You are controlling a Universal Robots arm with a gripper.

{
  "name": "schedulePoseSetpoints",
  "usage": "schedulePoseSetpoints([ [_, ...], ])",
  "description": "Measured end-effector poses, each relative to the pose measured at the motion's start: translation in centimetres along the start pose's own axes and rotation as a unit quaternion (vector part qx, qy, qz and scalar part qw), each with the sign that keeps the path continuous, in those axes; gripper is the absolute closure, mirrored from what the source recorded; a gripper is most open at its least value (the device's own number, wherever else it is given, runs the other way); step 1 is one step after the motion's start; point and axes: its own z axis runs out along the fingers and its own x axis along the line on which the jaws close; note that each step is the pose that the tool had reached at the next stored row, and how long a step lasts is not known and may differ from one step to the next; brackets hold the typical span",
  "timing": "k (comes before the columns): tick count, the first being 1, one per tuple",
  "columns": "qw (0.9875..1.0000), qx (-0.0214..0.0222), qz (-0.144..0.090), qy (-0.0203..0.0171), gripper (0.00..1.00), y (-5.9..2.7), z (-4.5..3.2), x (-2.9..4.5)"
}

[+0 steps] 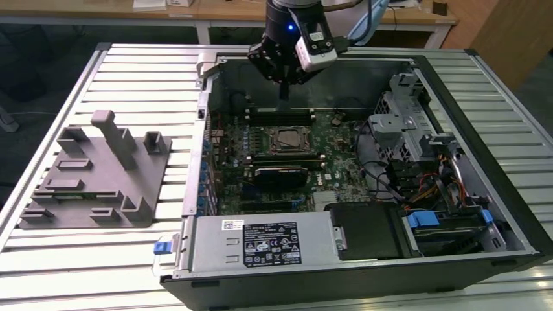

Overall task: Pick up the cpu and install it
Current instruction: 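Install the first cpu locking lever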

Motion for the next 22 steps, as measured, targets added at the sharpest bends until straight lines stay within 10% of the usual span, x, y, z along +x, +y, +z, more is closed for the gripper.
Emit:
schedulePoseSetpoints([
  [22, 1.0, 0.0, -0.006, 0.0002, 0.89, 0.12, 1.86, -1.1],
])
